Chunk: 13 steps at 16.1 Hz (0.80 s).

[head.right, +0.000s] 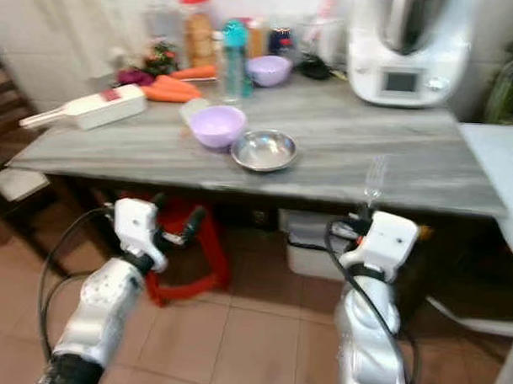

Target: Setting the table

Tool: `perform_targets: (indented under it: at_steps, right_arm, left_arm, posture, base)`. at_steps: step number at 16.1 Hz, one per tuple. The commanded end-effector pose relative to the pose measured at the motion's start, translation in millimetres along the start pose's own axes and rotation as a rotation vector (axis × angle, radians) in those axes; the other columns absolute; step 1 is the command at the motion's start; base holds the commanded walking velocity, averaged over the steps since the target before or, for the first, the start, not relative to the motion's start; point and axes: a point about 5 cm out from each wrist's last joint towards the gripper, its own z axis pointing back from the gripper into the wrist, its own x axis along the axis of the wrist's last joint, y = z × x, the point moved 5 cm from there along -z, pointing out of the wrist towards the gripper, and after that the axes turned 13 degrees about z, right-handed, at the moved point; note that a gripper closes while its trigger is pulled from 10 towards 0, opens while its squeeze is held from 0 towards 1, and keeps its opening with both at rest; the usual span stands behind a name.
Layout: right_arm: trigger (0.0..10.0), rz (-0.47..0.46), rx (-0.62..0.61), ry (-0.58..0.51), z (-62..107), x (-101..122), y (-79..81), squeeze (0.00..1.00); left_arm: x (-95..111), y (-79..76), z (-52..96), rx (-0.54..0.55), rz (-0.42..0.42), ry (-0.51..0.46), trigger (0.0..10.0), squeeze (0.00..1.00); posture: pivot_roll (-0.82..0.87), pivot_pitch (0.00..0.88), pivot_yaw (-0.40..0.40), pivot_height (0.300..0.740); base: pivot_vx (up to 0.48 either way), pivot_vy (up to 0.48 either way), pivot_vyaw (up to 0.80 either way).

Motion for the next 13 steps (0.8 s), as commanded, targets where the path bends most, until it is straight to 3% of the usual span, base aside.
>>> perform_targets:
  at_steps: [1,10,13]
  right_arm:
    - [10.0,-0.017,0.011,-0.030,-1.5,8.8,6.2,0.00]
    - [10.0,-0.023,0.002,-0.020,-1.5,7.4,5.2,0.00]
    - [10.0,-0.028,-0.006,-0.012,0.6,4.7,3.5,0.00]
  left_arm:
    - [8.5,8.0,0.8,0.010,-0.026,-0.014,10.0,0.00]
    - [7.1,6.7,2.2,0.006,-0.021,-0.009,10.0,0.00]
    - [6.0,6.4,2.9,0.002,-0.020,-0.004,10.0,0.00]
  posture:
    - [-0.02,0.000,0.075,0.740]
    - [-0.02,0.000,0.081,0.740]
    - [-0.03,0.000,0.086,0.740]
  base:
    - [0.349,0.000,0.00]
    - [0.350,0.000,0.00]
    - [0.351,0.000,-0.77]
